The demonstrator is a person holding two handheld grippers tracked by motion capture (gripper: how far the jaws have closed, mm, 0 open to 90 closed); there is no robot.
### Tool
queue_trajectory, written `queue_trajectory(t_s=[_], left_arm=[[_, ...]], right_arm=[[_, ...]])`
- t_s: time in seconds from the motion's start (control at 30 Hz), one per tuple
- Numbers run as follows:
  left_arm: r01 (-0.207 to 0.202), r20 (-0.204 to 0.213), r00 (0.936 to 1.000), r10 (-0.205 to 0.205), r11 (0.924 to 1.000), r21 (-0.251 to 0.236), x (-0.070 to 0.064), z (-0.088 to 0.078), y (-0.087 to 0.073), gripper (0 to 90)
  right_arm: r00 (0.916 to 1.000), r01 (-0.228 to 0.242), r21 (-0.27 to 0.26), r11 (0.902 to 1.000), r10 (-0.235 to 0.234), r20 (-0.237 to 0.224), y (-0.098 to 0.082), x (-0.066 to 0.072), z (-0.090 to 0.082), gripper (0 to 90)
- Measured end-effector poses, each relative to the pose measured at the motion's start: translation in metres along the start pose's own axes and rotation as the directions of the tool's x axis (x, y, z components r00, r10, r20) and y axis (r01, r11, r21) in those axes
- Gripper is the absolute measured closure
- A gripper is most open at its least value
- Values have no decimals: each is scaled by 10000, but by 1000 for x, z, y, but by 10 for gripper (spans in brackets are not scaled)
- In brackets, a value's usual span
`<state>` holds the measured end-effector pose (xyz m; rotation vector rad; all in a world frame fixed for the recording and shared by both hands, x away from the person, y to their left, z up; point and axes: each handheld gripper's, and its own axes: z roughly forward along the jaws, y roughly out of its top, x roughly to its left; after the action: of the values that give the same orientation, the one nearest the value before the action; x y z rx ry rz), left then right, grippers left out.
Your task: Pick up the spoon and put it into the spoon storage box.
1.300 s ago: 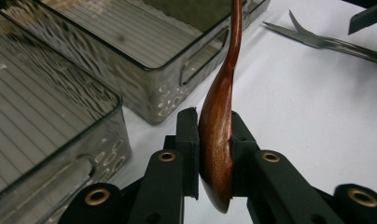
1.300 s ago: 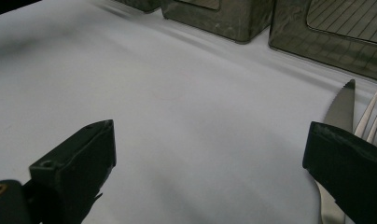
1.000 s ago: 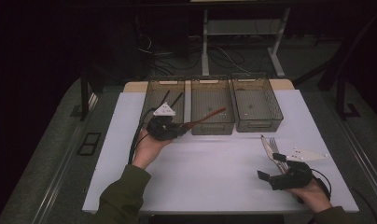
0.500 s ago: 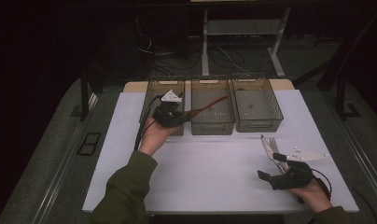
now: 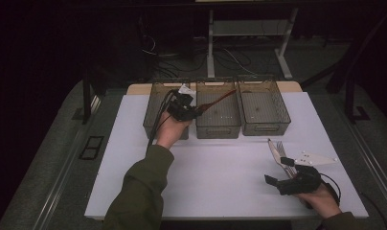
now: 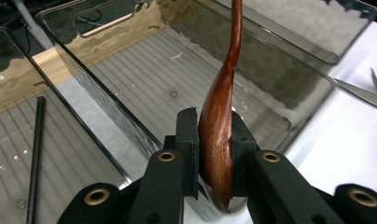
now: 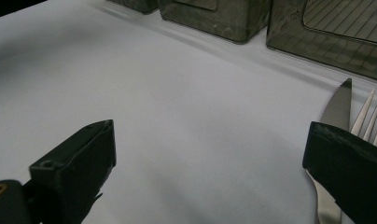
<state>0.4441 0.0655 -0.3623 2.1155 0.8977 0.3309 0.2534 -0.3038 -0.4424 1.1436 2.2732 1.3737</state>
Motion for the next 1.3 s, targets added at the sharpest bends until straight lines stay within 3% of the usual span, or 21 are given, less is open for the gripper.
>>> queue_trajectory(t_s=[0.27,0.47,0.5,0.73,0.83,1.0,1.3], left_arm=[[203,-247,9995,-195,9992,335,3,21,7,778],[485,-432,9980,-457,9966,665,4,33,8,778],[703,-485,9966,-673,9955,642,3,35,7,777],[637,-444,9972,-599,9938,908,4,41,6,769],[543,-431,9978,-507,9948,859,2,41,6,668],[512,-319,9983,-494,9971,569,-2,41,7,619],[-137,279,9995,127,9993,346,-9,30,10,558]], right_arm=[[10000,-13,-8,10000,13,-3,0,0,0,21],[10000,16,-28,10000,-16,-10,0,-1,-1,21],[10000,-14,-15,10000,14,-19,0,0,-1,21],[10000,-7,-37,10000,7,-9,0,-1,-1,21],[10000,-5,-33,10000,5,-27,0,-1,-1,21],[10000,-2,-30,10000,2,-21,0,0,-1,21],[10000,4,-26,10000,-4,-31,0,0,-2,21]])
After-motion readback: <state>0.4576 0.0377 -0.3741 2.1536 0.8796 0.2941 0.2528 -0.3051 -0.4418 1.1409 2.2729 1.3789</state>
